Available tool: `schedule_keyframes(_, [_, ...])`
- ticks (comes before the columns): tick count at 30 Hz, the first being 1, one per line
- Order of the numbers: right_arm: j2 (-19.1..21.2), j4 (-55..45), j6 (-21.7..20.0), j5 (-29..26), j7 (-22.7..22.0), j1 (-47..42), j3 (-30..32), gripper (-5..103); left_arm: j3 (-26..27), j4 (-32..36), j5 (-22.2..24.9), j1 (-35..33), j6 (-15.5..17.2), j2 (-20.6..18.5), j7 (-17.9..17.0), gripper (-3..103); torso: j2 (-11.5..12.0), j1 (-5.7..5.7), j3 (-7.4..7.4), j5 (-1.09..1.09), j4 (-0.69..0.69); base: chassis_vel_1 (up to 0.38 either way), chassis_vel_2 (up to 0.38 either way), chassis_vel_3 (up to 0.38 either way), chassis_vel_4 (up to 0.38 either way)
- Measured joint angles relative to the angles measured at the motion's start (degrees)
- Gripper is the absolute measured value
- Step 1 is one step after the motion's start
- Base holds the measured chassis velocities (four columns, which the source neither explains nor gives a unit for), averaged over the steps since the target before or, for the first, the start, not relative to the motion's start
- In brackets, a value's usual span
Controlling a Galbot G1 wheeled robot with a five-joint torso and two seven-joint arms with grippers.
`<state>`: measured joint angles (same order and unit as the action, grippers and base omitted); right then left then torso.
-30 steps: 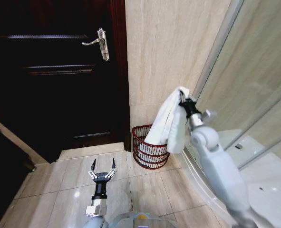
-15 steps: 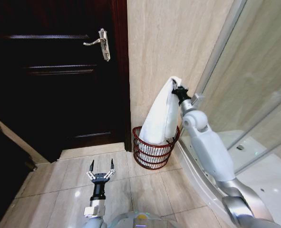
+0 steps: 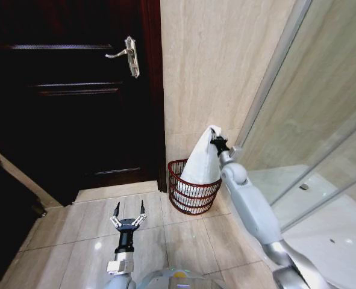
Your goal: Discard the used towel into the hamper.
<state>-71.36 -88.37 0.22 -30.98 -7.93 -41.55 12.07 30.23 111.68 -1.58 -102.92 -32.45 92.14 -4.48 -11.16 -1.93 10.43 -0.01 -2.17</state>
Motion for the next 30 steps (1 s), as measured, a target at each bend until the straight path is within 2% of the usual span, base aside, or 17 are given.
schedule_keyframes(3, [0.31,-1.94,-0.8,-0.22,-0.16,-5.26,0.44,2,-0.26,0.0,-0.66,0.18,-0.18,0.0,0.01,100,-0.02,-0.01,0.01,0.02,0.01,0.0,0.0,0.0,0.0])
schedule_keyframes(8, [1.57,-3.79,-3.55,-1.15,-0.83,-7.44,0.42,2,-0.39,-0.35,-0.63,0.32,-0.6,0.0,0.01,100,-0.04,-0.01,0.02,0.01,0.01,0.0,0.0,0.0,0.0])
schedule_keyframes(10, [2.58,-4.67,-5.73,-3.19,-1.64,-8.04,-0.45,2,-0.4,-0.65,-0.58,0.35,-0.93,0.0,0.0,100,-0.04,-0.01,0.02,0.01,0.02,0.0,0.0,0.0,0.0])
schedule_keyframes(13, [5.64,-7.09,-11.11,-9.85,-5.4,-7.08,-3.21,2,-0.15,-0.55,-0.41,0.27,-1.17,-0.01,-0.01,100,-0.04,-0.01,0.04,0.03,0.01,0.0,0.0,0.0,0.0])
schedule_keyframes(14, [5.64,-7.09,-11.11,-9.85,-5.4,-7.08,-3.21,2,-0.15,-0.55,-0.41,0.27,-1.17,-0.01,-0.01,100,-0.04,-0.01,0.04,0.03,0.01,0.0,0.0,0.0,0.0])
schedule_keyframes(19, [14.79,-13.21,-21.83,-29.61,-16.83,-0.63,-9.46,2,0.99,0.96,0.9,0.04,-1.18,0.0,0.12,100,-0.06,-0.02,0.04,0.0,0.01,0.0,0.0,0.0,0.0])
schedule_keyframes(21, [15.77,-13.66,-23.04,-31.57,-17.81,0.28,-10.26,2,1.15,0.98,1.01,0.01,-1.21,0.0,0.14,100,-0.06,-0.02,0.04,-0.01,0.02,0.0,0.0,0.0,0.0])
schedule_keyframes(22, [18.26,-14.71,-26.69,-38.29,-21.23,3.38,-12.76,2,1.76,0.99,1.52,-0.24,-1.57,0.0,0.34,100,-0.06,-0.02,0.04,0.02,0.02,0.0,0.0,0.0,0.0])
schedule_keyframes(24, [18.62,-14.83,-27.34,-39.7,-21.91,3.96,-13.23,2,1.88,1.0,1.65,-0.31,-1.66,0.0,0.39,100,-0.06,-0.02,0.04,0.0,0.02,0.0,0.0,0.0,0.0])
schedule_keyframes(25, [19.68,-14.76,-30.76,-46.16,-24.67,6.52,-15.07,2,2.43,1.15,2.12,-0.78,-2.1,0.0,0.71,100,-0.07,-0.02,0.05,0.0,0.01,0.0,0.0,0.0,0.0])
schedule_keyframes(26, [19.87,-14.23,-32.67,-49.2,-26.0,7.84,-15.92,2,2.72,1.29,2.4,-1.05,-2.27,0.0,0.81,100,-0.07,-0.02,0.05,0.01,0.0,0.0,0.0,0.0,0.0])
schedule_keyframes(27, [19.87,-14.23,-32.67,-49.2,-26.0,7.84,-15.92,2,2.72,1.29,2.4,-1.05,-2.27,0.0,0.81,100,-0.07,-0.02,0.05,0.01,0.0,0.0,0.0,0.0,0.0])
schedule_keyframes(30, [19.71,-11.37,-36.21,-54.25,-27.52,11.15,-18.63,2,3.58,1.6,2.79,-1.68,-2.78,0.01,0.9,100,-0.07,-0.02,0.05,-0.01,0.0,0.0,0.0,0.0,0.0])
